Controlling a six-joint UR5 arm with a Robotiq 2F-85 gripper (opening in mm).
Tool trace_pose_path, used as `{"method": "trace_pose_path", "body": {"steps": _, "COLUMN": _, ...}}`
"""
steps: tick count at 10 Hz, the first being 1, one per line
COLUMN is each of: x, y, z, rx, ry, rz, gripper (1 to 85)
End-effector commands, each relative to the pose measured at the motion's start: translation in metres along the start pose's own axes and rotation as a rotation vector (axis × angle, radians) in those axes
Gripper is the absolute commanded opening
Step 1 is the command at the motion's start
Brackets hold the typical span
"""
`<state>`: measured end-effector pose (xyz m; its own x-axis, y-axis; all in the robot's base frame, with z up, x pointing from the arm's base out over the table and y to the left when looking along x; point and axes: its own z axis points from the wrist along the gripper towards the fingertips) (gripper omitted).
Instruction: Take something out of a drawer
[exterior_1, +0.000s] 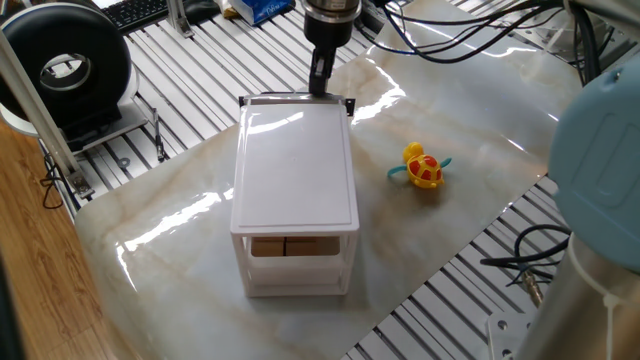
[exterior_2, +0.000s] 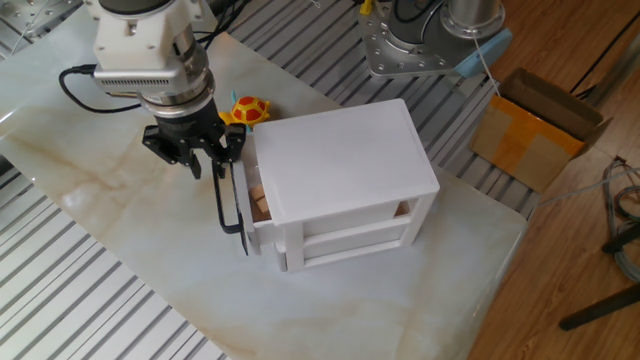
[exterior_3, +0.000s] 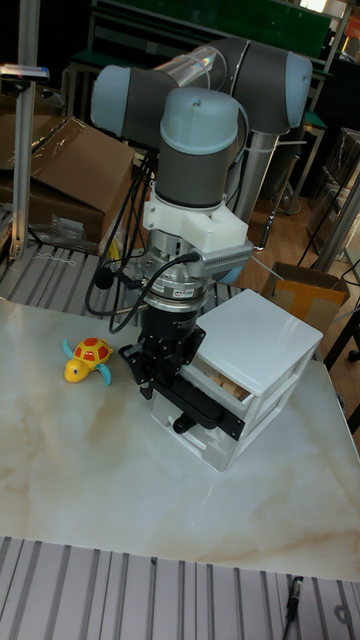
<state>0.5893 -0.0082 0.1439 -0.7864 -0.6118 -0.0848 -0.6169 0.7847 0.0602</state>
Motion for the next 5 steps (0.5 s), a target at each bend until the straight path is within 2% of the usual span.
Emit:
{"method": "trace_pose_path", "body": {"steps": 1, "x": -0.008, "y": -0.005, "z": -0.002, "rx": 0.020, "ry": -0.035, "rz": 0.031, "gripper": 38.3}}
{"method": "trace_pose_path", "body": {"steps": 2, "x": -0.008, "y": -0.012, "z": -0.002, "rx": 0.044, "ry": -0.036, "rz": 0.031, "gripper": 38.3}}
{"method": "trace_pose_path", "body": {"steps": 5, "x": -0.008, "y": -0.020, "z": -0.004, "rx": 0.043, "ry": -0.031, "rz": 0.011, "gripper": 38.7}}
